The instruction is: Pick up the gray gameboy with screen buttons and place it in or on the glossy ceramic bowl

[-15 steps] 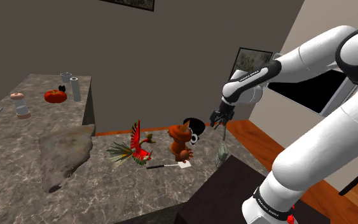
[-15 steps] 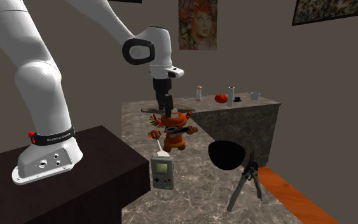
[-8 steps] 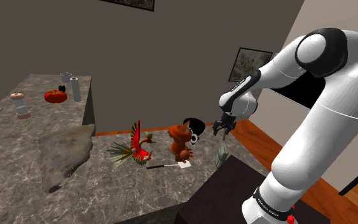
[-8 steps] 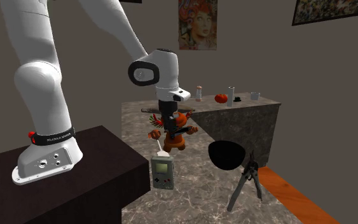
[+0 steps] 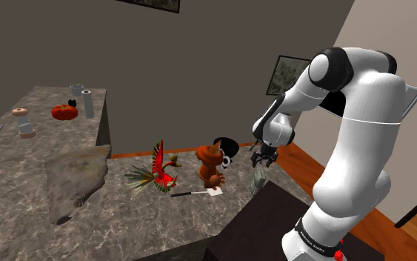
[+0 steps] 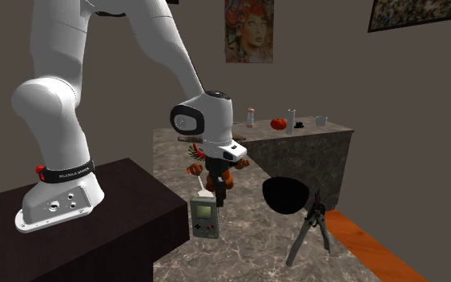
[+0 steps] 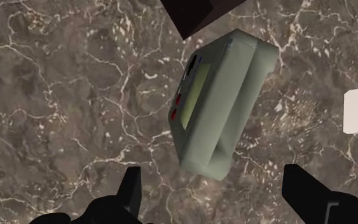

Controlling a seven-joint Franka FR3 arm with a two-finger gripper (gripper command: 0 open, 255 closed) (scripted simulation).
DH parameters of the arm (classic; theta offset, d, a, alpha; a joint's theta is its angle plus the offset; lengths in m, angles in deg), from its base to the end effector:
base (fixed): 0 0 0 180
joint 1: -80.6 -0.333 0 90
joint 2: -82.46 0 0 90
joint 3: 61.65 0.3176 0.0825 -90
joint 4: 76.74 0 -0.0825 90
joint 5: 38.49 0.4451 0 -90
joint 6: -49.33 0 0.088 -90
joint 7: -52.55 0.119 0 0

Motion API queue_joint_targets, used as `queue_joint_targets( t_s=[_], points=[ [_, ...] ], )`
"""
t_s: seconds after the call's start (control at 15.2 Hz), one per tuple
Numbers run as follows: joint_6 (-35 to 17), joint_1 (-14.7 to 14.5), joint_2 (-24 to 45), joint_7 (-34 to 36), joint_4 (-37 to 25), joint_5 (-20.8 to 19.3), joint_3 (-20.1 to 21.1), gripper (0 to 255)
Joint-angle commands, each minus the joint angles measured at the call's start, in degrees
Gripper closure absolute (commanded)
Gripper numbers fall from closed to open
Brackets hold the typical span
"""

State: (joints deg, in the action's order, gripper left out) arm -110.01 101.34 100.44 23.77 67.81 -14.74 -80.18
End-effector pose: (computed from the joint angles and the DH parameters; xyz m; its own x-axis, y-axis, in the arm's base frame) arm 0.3439 -0.3236 0.0950 0.8471 -0.5313 -0.0071 -0.5310 -0.8461 -0.0454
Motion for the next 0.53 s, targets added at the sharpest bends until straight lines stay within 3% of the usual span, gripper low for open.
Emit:
queue_joint_targets(
  t_s=[0.0, 0.33, 0.46],
  points=[
    [-1.3, 1.2, 2.0, -1.5, -0.5, 2.0, 1.4, 0],
    [-4.7, 4.4, 7.0, -5.0, -2.1, 6.5, 5.6, 0],
    [-4.7, 4.4, 7.0, -5.0, -2.1, 6.5, 5.6, 0]
  ],
)
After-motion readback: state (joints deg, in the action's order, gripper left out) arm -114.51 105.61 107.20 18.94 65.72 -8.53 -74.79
